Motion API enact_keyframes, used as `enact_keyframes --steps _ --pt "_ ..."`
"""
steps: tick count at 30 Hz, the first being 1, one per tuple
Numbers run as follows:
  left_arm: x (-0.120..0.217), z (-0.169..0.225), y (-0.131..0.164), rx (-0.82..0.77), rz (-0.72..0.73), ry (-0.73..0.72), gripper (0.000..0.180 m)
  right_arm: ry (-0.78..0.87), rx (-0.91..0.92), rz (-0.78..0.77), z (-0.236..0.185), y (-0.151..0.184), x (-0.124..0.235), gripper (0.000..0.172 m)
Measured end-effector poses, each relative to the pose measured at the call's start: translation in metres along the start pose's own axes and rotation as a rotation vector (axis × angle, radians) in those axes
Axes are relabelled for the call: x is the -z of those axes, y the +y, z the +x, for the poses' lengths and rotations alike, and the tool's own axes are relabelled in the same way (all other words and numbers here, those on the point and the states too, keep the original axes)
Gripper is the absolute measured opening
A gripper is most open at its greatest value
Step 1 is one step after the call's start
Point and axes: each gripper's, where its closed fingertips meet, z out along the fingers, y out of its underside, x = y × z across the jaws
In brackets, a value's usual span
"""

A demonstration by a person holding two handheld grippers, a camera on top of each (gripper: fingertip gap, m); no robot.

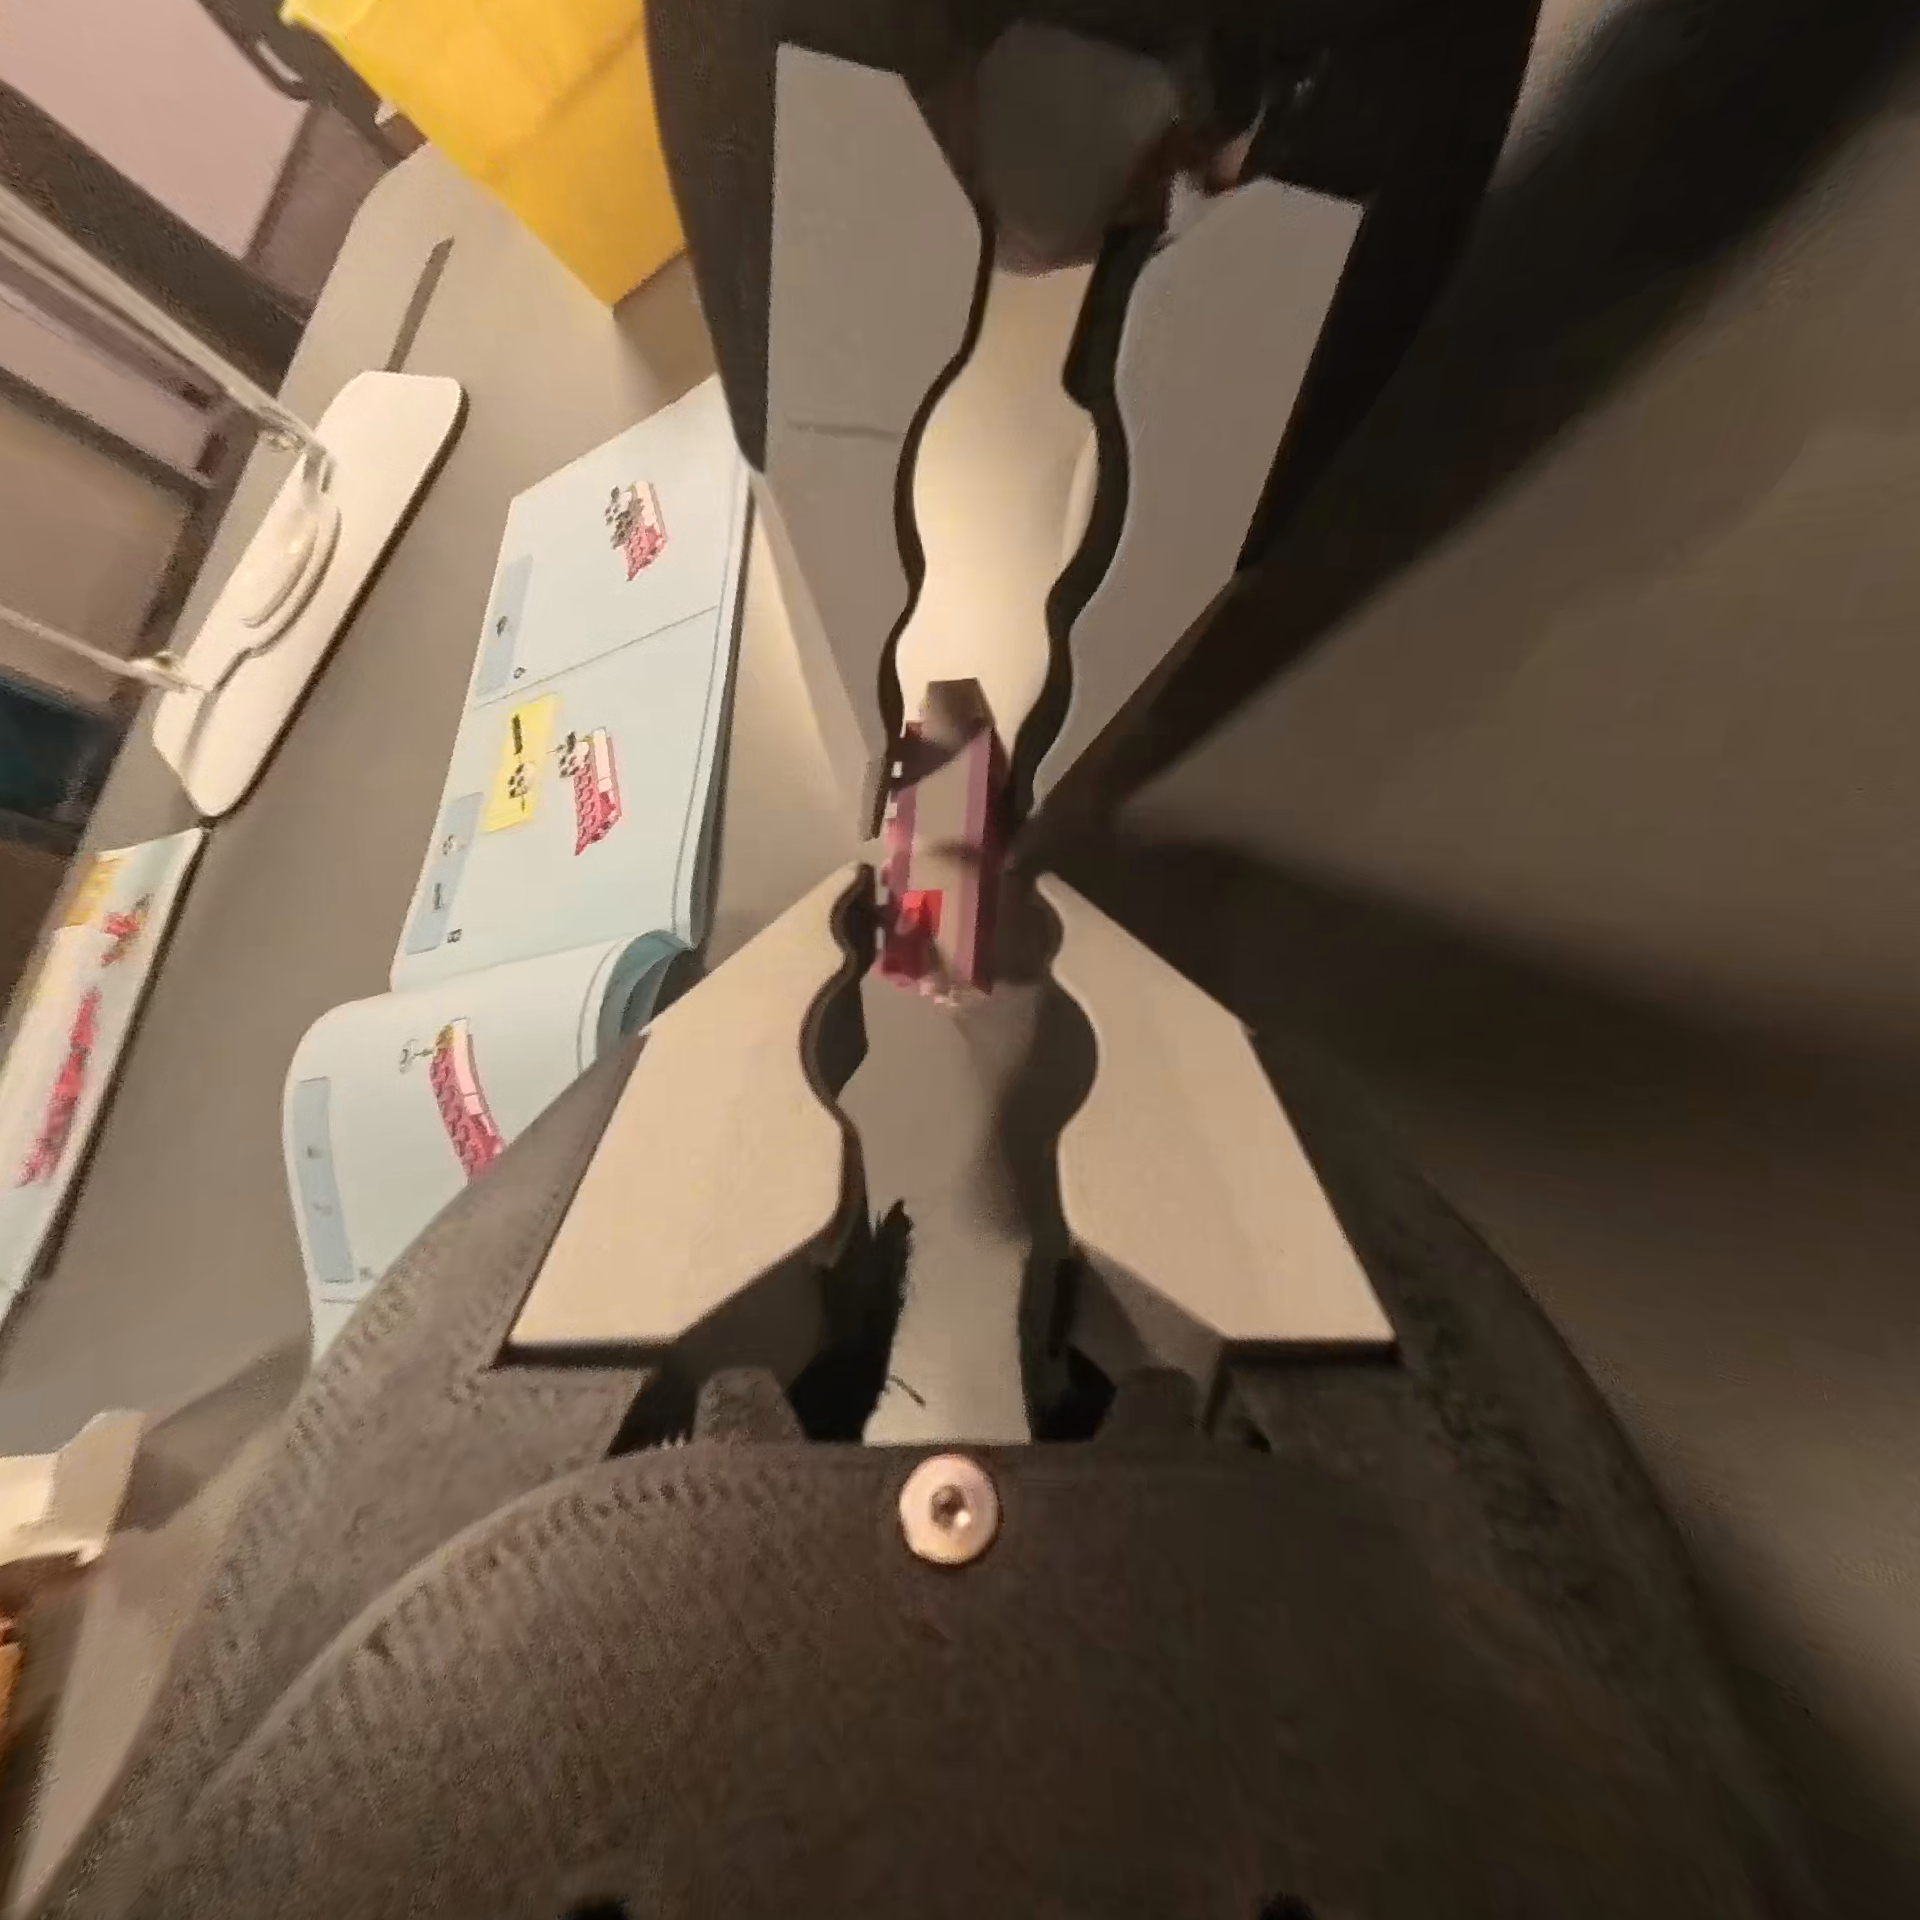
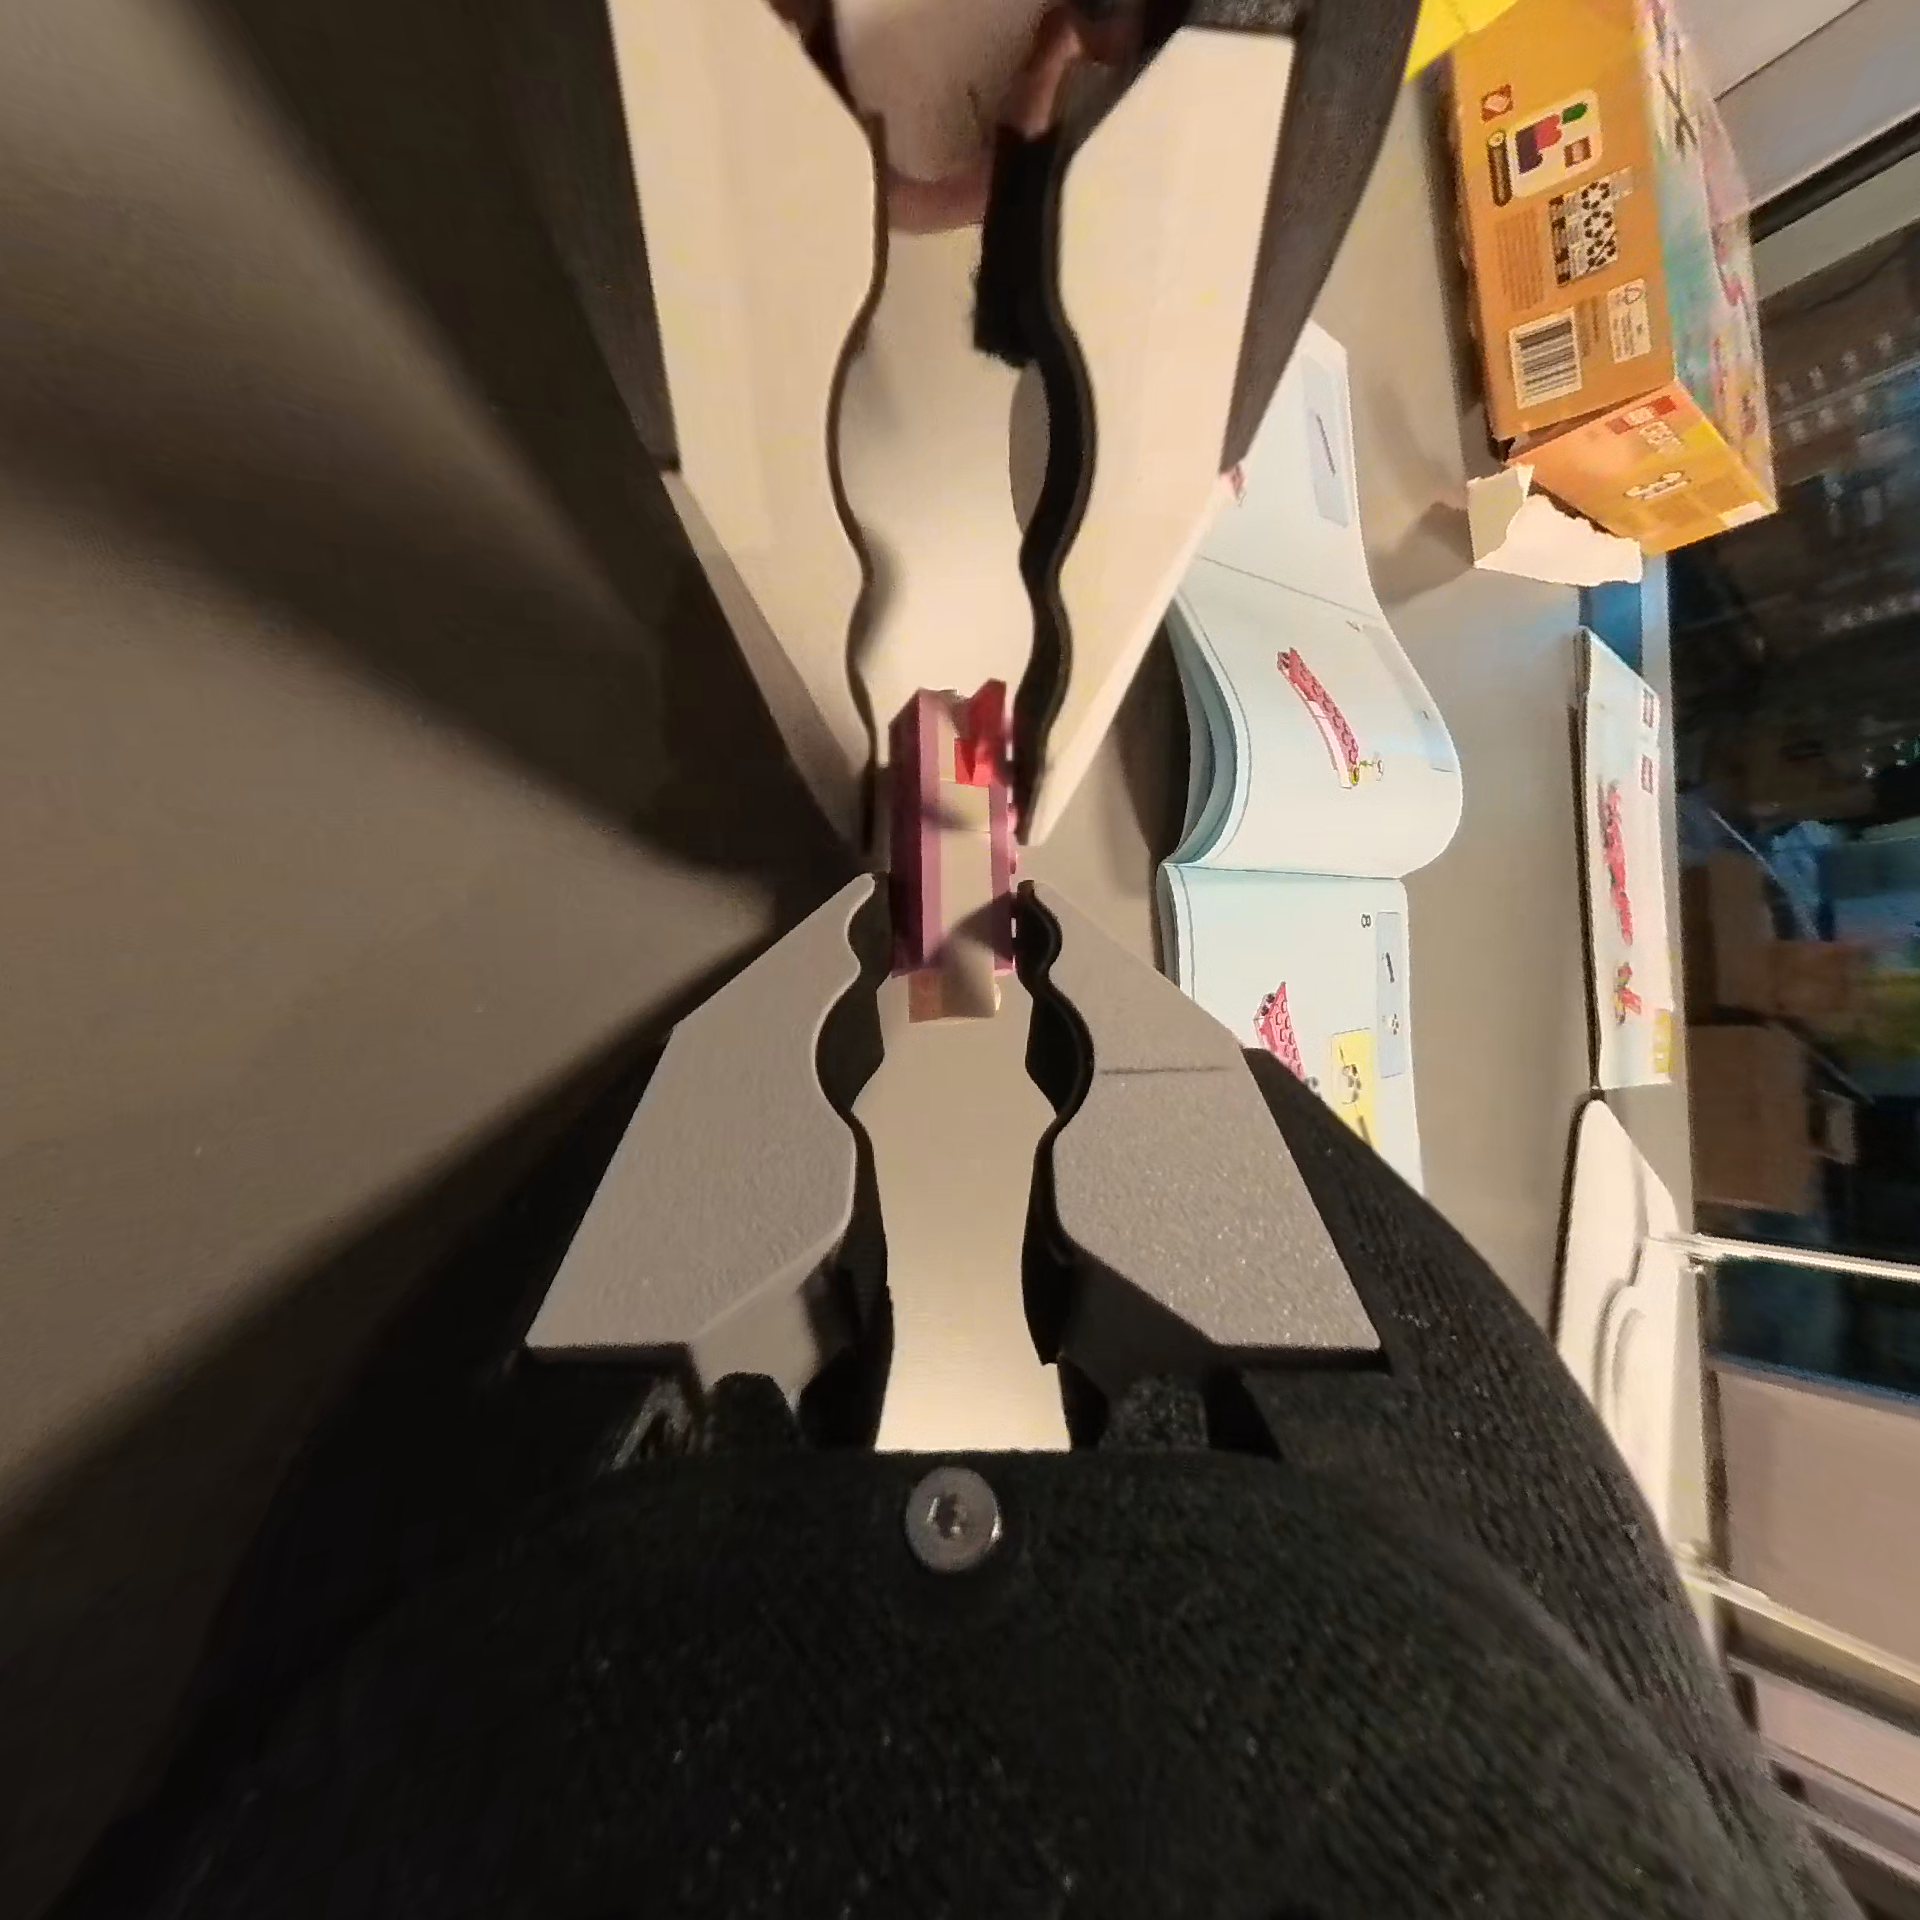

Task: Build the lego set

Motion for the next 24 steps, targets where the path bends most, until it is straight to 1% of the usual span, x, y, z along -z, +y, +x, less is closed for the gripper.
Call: enact_keyframes --steps 2,6,8,10,14,17,19,24 --pt "-0.001 -0.003 0.003 -0.027 -0.030 -0.023 0.023 0.000 -0.012 0.006 0.000 -0.001 -0.001 0.022" --pt "-0.001 -0.003 0.005 0.005 -0.038 -0.008 0.023 0.012 -0.053 0.020 0.001 0.000 -0.001 0.024" --pt "-0.001 -0.003 0.005 0.003 -0.043 -0.010 0.023 0.023 -0.079 -0.001 0.005 0.003 0.001 0.030" --pt "-0.001 -0.003 0.005 0.002 -0.049 -0.011 0.023 0.029 -0.083 -0.027 0.006 0.007 0.003 0.032" --pt "-0.001 -0.004 0.006 0.005 -0.057 -0.008 0.023 0.019 -0.100 -0.066 0.002 0.011 0.006 0.022" --pt "-0.001 -0.001 0.005 0.012 -0.053 0.009 0.023 -0.003 -0.117 -0.081 -0.001 0.012 0.008 0.020" --pt "-0.001 0.000 0.004 0.014 -0.054 0.021 0.023 -0.001 -0.084 -0.092 -0.002 0.012 0.009 0.019" --pt "0.000 0.003 0.005 0.048 -0.067 0.075 0.021 0.085 0.103 -0.123 -0.001 0.011 0.009 0.019"
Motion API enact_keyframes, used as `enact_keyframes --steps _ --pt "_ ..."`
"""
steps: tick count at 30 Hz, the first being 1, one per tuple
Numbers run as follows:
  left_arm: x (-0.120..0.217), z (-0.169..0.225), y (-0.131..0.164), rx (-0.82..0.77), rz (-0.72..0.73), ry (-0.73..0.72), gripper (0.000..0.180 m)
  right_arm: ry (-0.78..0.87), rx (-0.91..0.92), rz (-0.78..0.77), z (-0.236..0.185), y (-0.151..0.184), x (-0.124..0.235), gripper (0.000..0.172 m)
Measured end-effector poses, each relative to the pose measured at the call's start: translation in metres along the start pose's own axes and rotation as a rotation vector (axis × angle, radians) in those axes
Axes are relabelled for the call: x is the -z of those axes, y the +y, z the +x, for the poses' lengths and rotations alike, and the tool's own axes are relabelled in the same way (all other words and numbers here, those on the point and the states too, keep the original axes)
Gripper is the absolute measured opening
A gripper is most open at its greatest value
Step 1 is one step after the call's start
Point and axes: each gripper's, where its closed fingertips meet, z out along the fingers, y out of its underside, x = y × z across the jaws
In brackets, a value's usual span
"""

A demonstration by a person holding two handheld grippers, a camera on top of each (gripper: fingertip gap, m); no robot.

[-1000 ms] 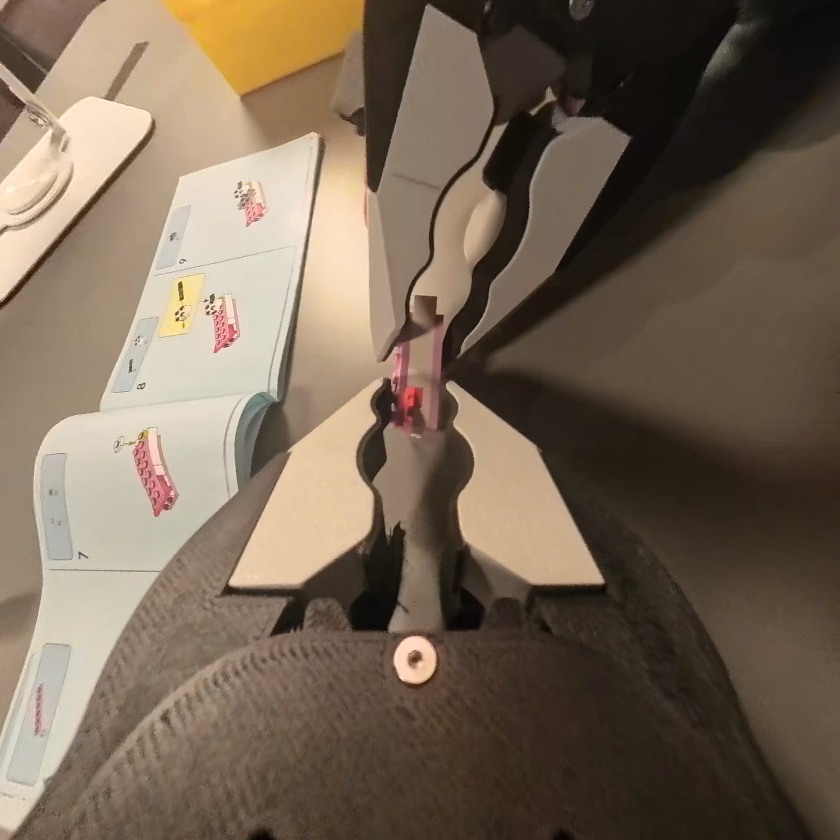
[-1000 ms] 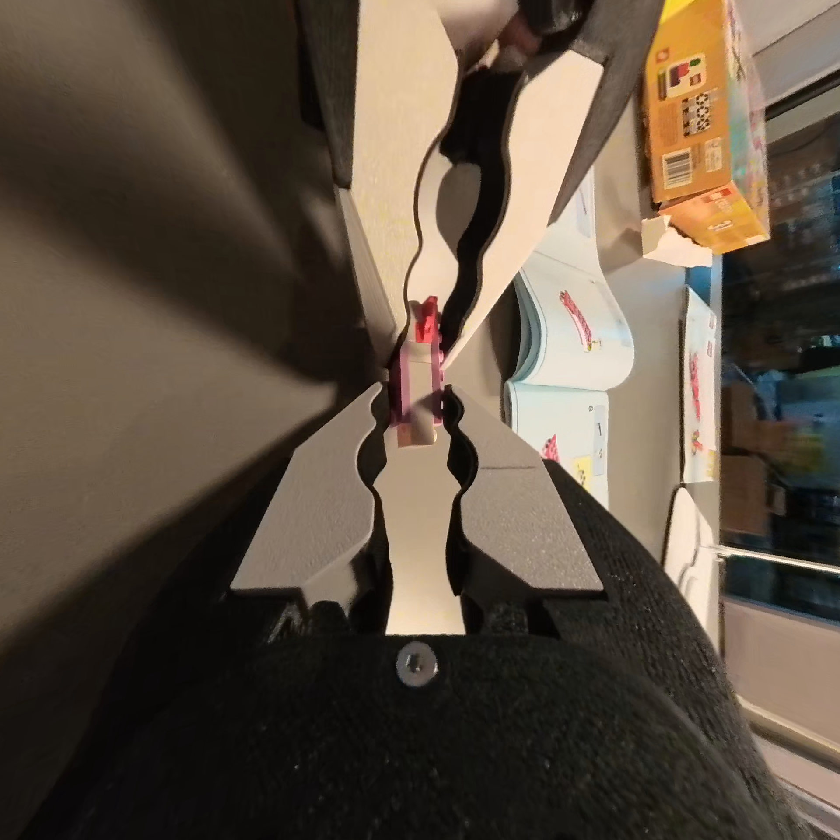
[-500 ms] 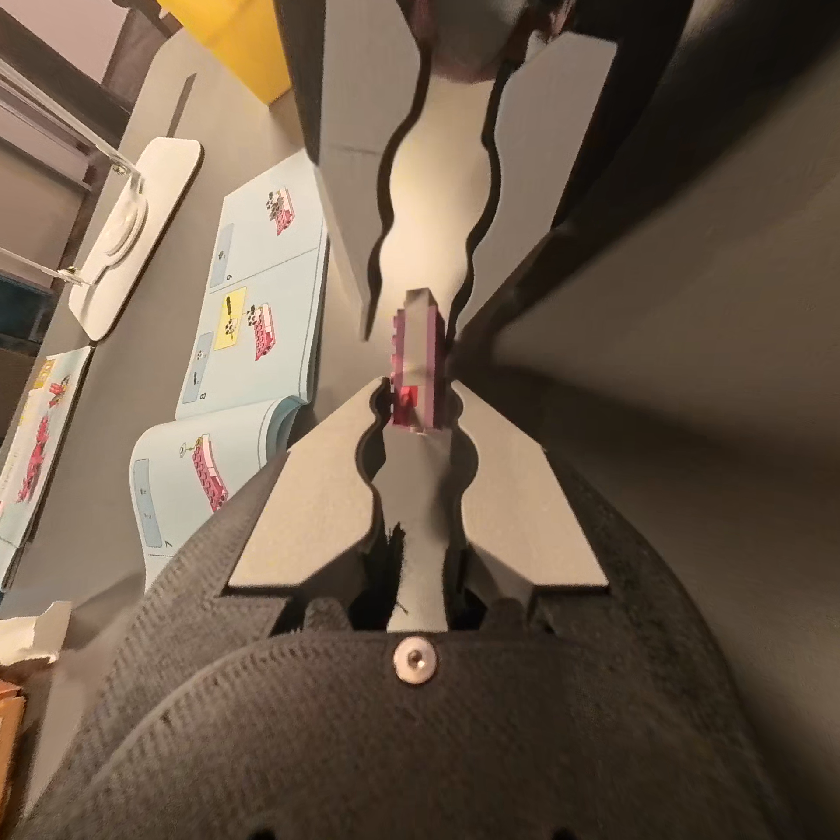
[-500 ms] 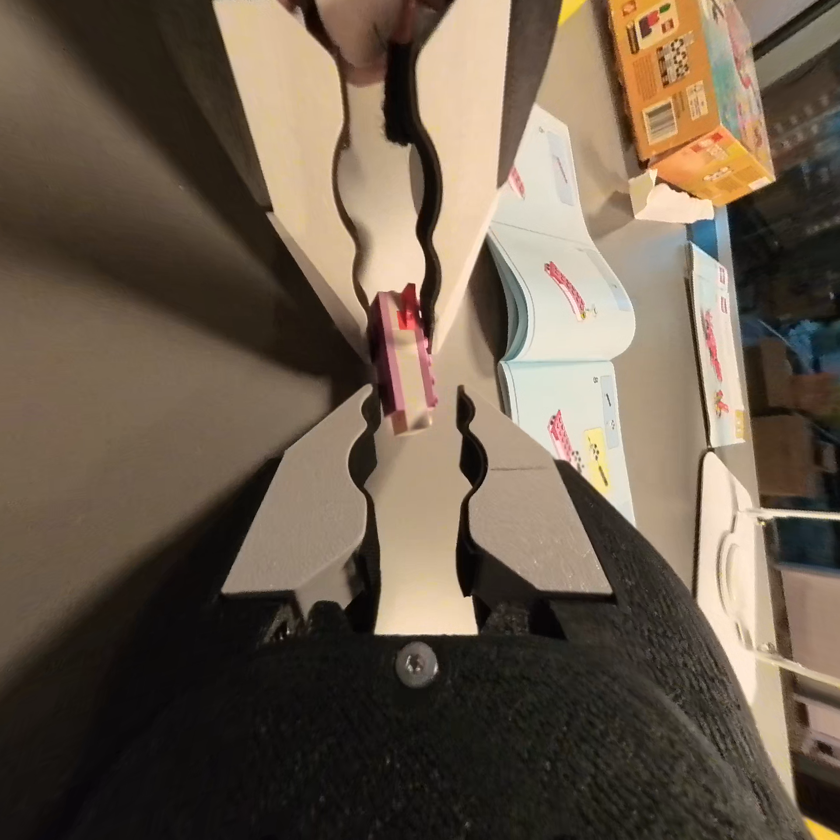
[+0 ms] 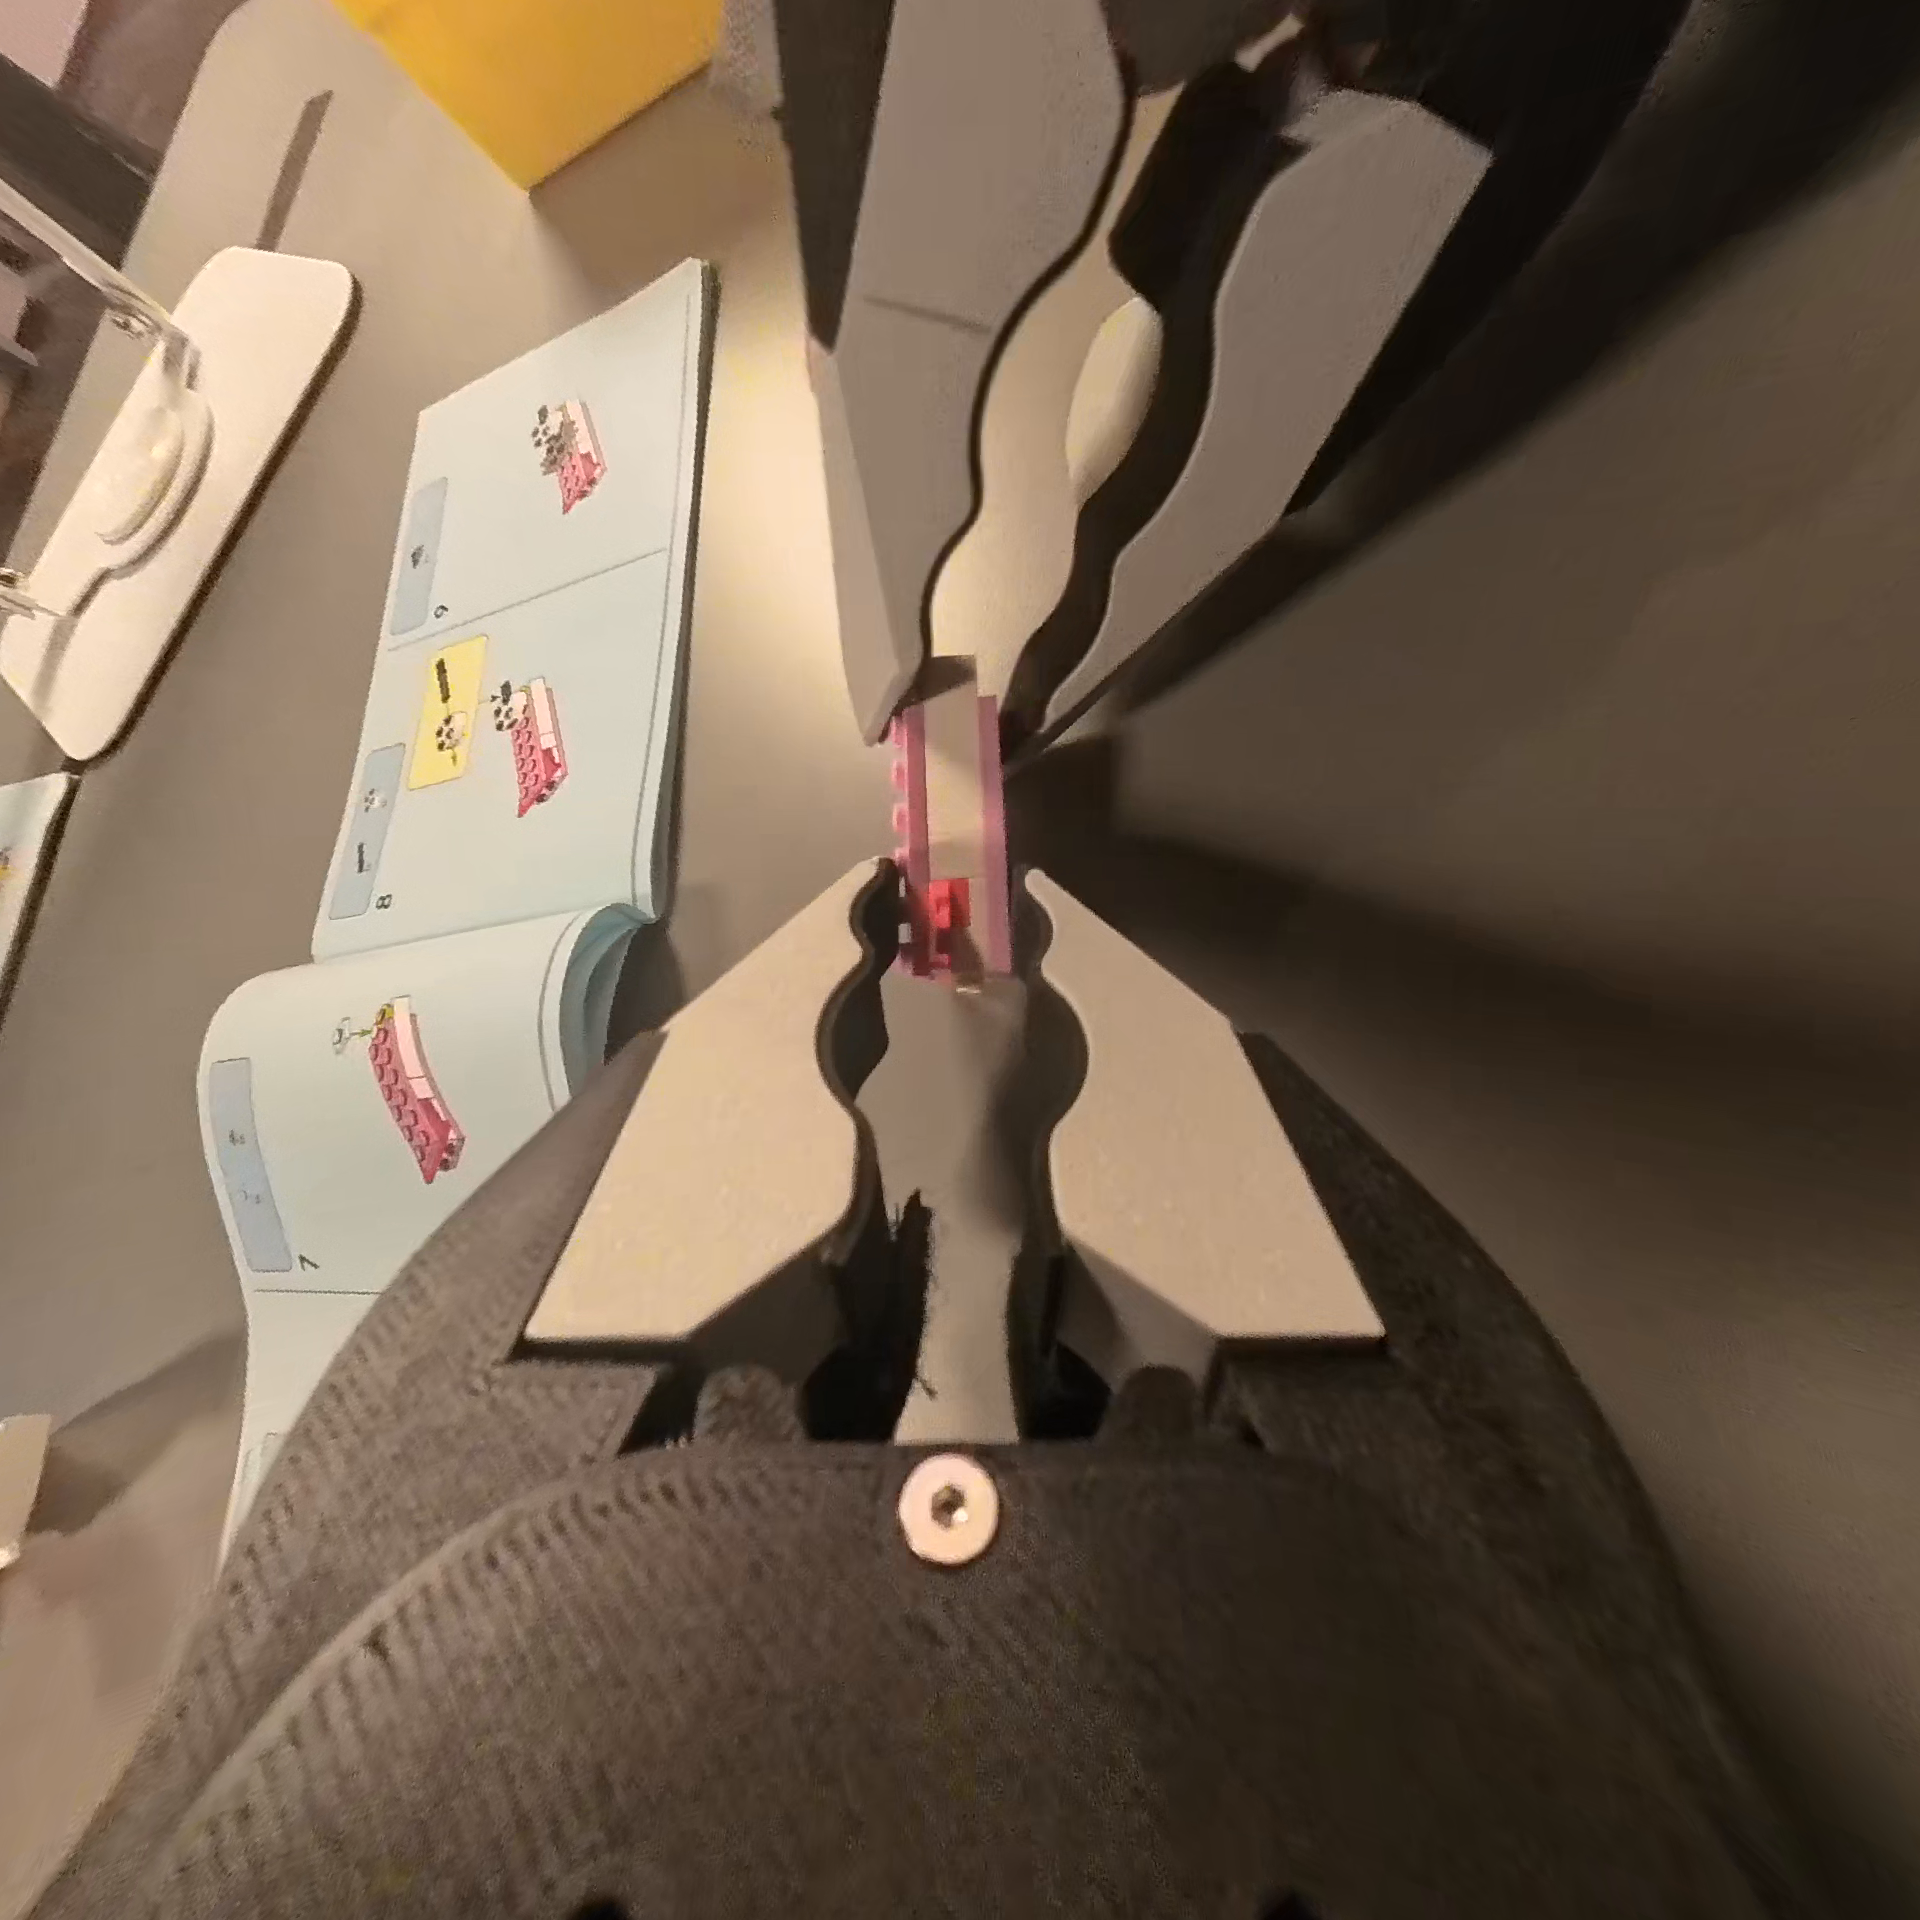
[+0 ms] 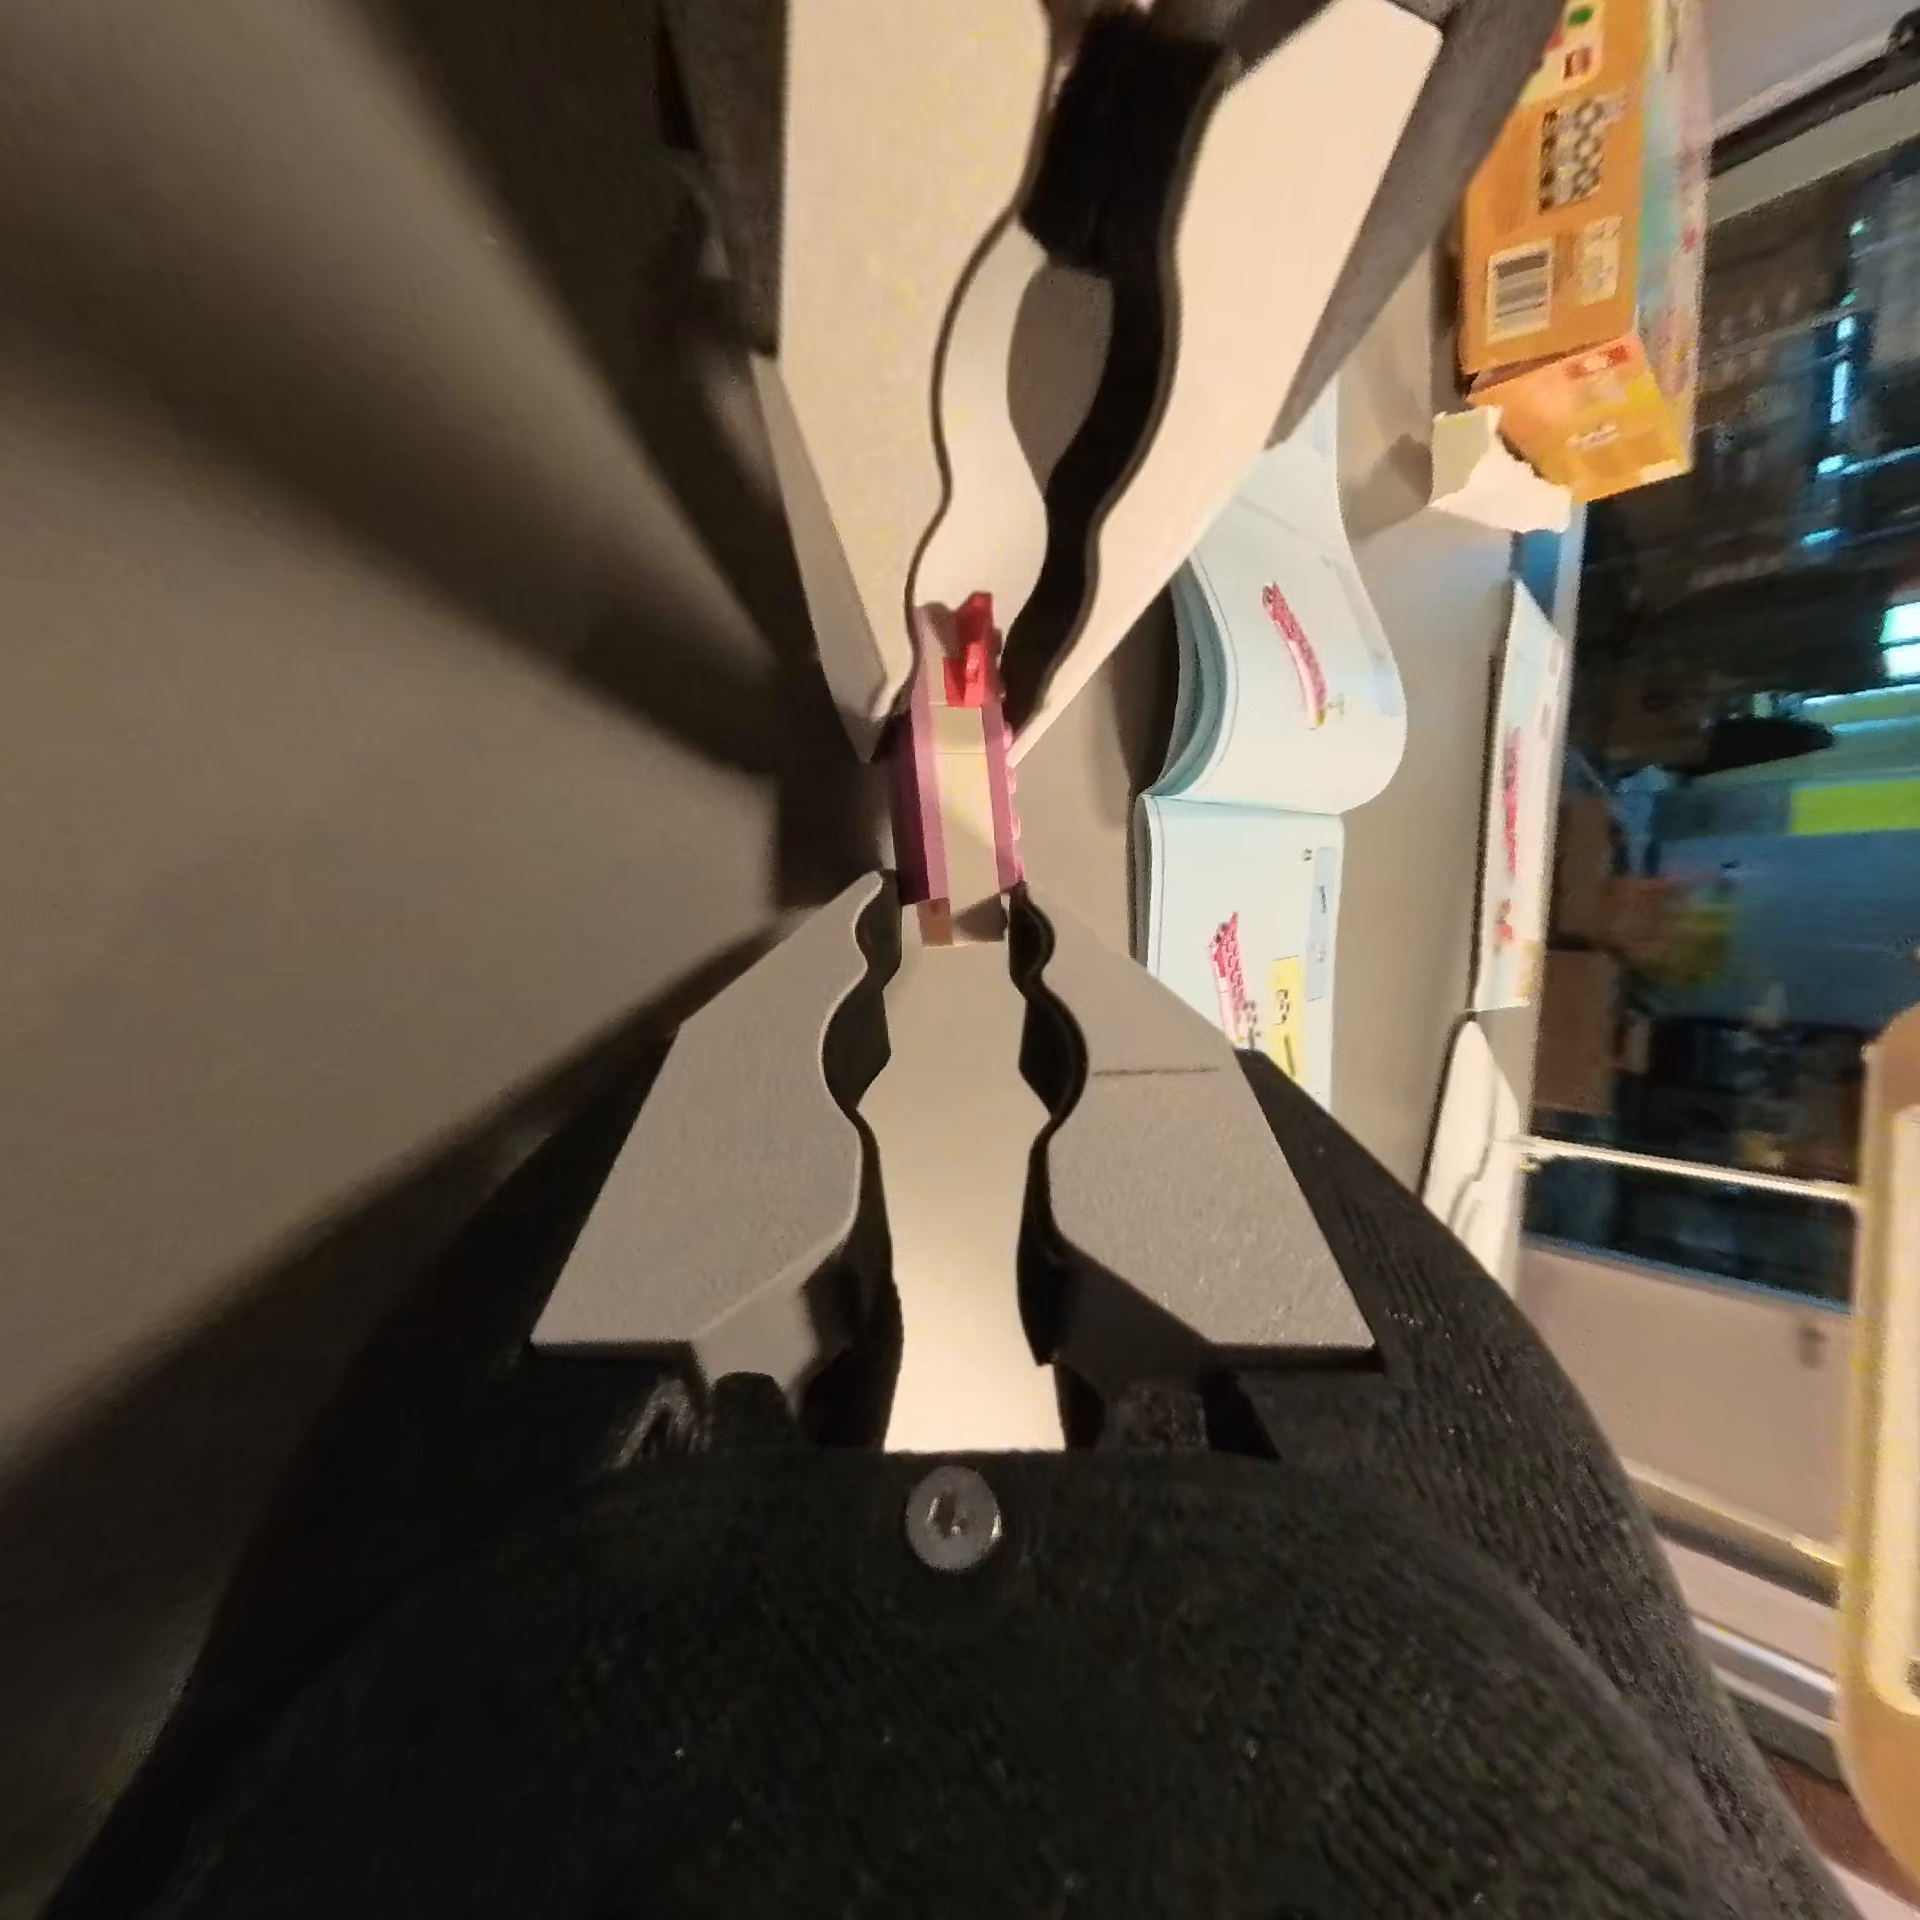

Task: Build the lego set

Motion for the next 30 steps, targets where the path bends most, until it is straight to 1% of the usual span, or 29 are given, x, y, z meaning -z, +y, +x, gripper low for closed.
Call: enact_keyframes --steps 3,7,8,9,14,17,23,26,28,29,30 --pt "0.000 0.001 0.000 0.038 -0.005 0.025 0.020 0.031 0.056 -0.004 0.000 0.000 0.000 0.019" --pt "0.001 -0.001 0.002 0.051 -0.008 0.020 0.020 0.066 0.023 0.038 0.003 -0.003 -0.001 0.022" --pt "0.000 -0.001 0.002 0.060 -0.008 0.025 0.020 0.109 0.048 0.047 0.008 -0.005 0.000 0.031" --pt "0.001 -0.001 0.002 0.066 -0.007 0.030 0.020 0.128 0.073 0.044 0.010 -0.006 0.000 0.036" --pt "0.001 -0.001 0.002 0.064 -0.002 0.029 0.020 0.095 0.095 0.055 0.003 -0.008 -0.002 0.024" --pt "0.002 -0.001 0.002 0.056 0.002 0.028 0.020 0.082 0.111 0.049 0.002 -0.009 -0.002 0.022" --pt "0.002 0.006 -0.001 0.046 0.030 0.062 0.020 -0.005 0.048 0.039 -0.003 -0.008 0.001 0.020" --pt "0.001 0.005 -0.002 0.042 0.045 0.041 0.020 0.018 0.055 0.048 -0.002 -0.007 0.001 0.020" --pt "0.001 0.000 -0.005 0.039 0.069 -0.013 0.019 0.075 0.100 0.055 0.003 -0.006 0.001 0.020" --pt "0.002 -0.003 -0.007 0.023 0.083 -0.051 0.022 0.106 0.109 0.064 0.006 -0.007 0.002 0.021" --pt "0.003 -0.006 -0.009 0.002 0.093 -0.079 0.034 0.130 0.113 0.081 0.010 -0.010 0.004 0.021"
